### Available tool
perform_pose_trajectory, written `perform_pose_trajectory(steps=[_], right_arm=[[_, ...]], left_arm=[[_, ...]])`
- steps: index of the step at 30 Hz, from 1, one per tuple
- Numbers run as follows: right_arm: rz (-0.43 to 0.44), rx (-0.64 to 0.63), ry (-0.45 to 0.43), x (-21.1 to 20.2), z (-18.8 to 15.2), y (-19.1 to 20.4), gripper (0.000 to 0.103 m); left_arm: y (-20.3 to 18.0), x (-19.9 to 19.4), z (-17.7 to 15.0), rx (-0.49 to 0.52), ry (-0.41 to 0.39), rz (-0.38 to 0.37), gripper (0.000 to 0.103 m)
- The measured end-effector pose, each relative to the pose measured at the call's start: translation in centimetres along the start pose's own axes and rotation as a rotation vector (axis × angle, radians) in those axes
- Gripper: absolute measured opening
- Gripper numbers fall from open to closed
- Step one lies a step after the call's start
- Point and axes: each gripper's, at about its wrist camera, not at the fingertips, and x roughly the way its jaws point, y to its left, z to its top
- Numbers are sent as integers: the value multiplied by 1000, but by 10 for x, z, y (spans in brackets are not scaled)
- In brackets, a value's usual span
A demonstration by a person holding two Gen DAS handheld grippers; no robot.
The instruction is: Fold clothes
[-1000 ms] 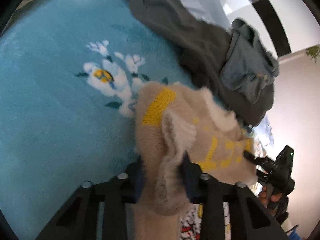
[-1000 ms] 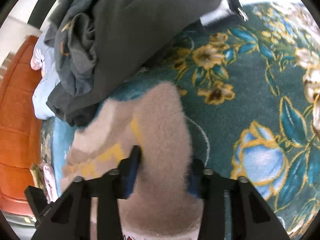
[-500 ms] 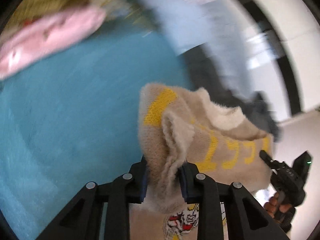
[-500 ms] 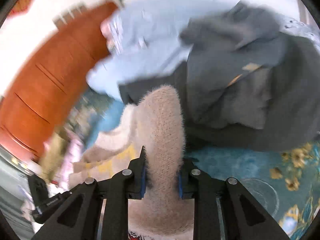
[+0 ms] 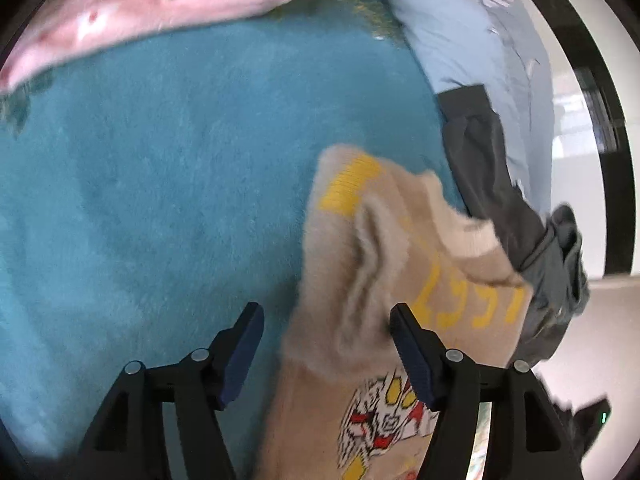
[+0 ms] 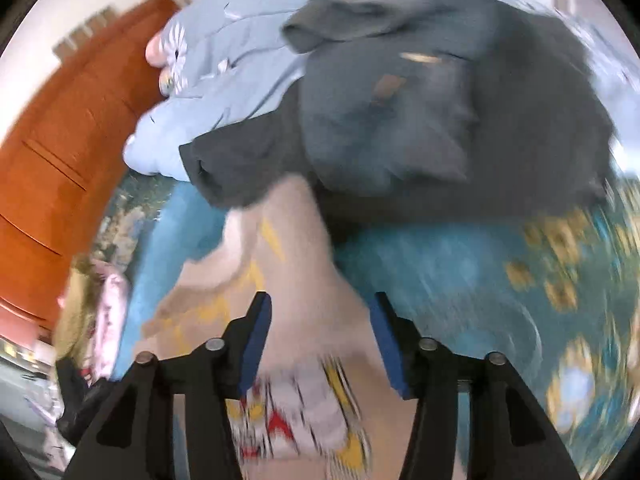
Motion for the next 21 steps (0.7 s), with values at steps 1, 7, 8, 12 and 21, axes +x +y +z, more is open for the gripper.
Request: perform_pose_trajectory(steps=[1, 7, 8, 12, 21], right_arm=[[7, 20, 8, -10, -17, -11, 56], [-25, 206, 100, -59, -129, -99, 57], [-33, 245, 105, -66, -145, -113, 57], [3, 432, 102, -83, -199, -154, 57], [174, 523, 67, -59, -213, -135, 59]], left_arm=[[-5, -5, -5, 35, -4, 13, 70], [-27, -7, -28, 183, 79, 97, 71], [-27, -6, -32, 191, 94, 113, 71], [-29, -13, -40, 229, 100, 136, 71], [-24, -31, -42, 175, 52, 25, 71]])
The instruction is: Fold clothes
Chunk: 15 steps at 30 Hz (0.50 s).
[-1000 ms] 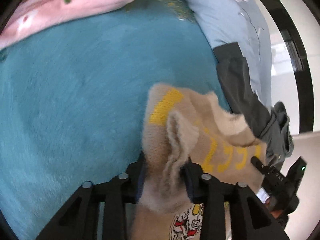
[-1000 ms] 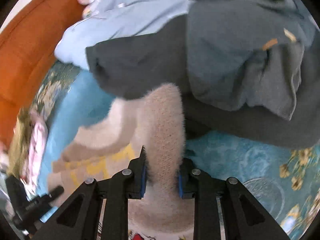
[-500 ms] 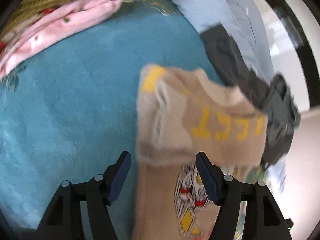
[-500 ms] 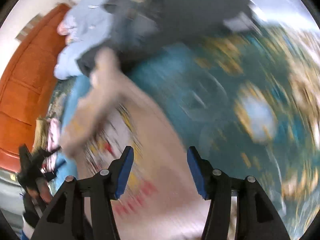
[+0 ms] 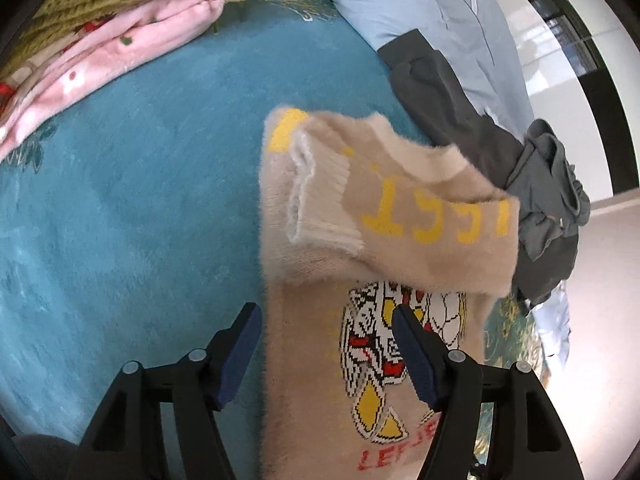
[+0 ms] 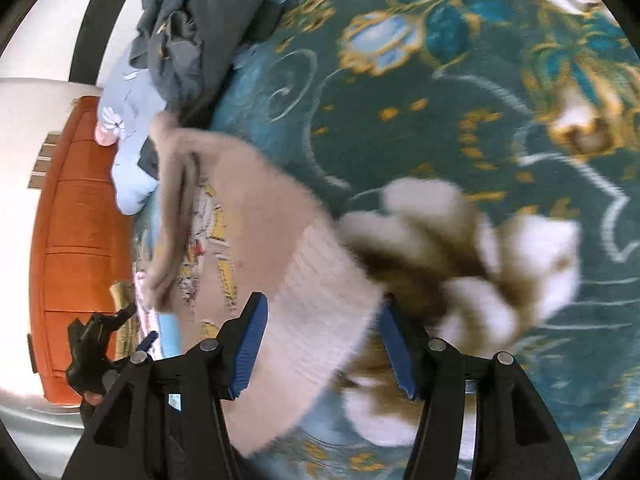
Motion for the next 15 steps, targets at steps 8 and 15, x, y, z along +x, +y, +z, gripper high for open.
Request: perform_pose_trajectory(steps=[8, 15], right_arm=[[141, 54, 84, 23, -32, 17, 54], [96, -17, 124, 45, -45, 45, 7]], left_arm=[[-2, -3, 2, -15, -26, -56, 71], [-9, -6, 2, 23, -48, -55, 71]])
